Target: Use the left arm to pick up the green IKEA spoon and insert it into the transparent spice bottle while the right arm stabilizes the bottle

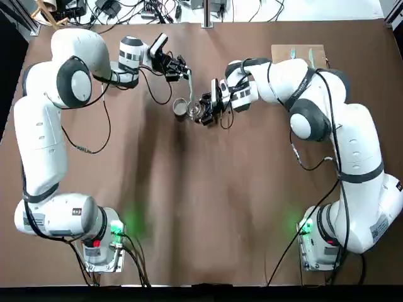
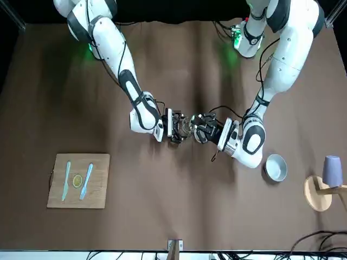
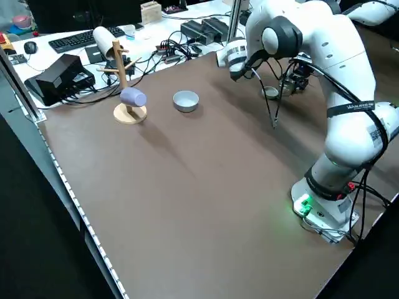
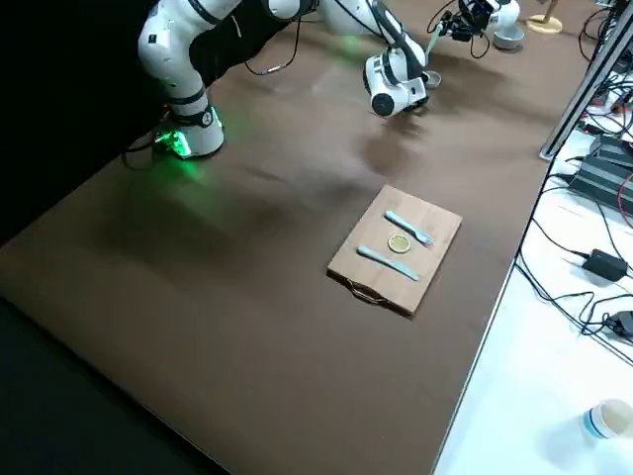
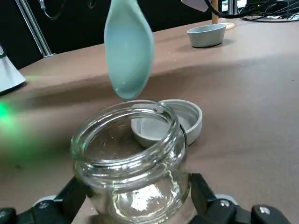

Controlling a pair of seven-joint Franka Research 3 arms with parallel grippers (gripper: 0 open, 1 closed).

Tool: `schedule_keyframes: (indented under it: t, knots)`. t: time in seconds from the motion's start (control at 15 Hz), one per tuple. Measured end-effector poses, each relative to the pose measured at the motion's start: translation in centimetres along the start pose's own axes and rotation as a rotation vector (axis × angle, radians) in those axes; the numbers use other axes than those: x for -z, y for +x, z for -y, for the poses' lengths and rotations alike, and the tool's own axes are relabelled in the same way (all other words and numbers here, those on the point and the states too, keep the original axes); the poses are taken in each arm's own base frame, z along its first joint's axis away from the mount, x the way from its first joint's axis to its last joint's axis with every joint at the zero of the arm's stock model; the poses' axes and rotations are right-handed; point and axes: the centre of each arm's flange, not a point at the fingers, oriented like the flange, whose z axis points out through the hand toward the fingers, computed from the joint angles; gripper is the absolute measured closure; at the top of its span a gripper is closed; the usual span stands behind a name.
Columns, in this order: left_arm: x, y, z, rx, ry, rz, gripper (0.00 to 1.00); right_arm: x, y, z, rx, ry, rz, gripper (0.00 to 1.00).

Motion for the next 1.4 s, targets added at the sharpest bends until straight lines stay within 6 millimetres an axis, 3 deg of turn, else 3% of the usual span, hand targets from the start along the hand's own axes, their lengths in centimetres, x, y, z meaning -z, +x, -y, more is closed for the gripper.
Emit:
schedule_keyframes:
  t: [0.67, 1.4]
  knots:
    - [0.3, -3.5, -0.2, 0.044, 0.000, 0.039, 0.75, 0.0, 0.0, 0.0, 0.000, 0.000, 0.000, 0.00]
    - [-0.1, -5.9, 0.0, 0.066, 0.014, 0.076, 0.75, 0.0, 0.0, 0.0, 0.000, 0.000, 0.000, 0.00]
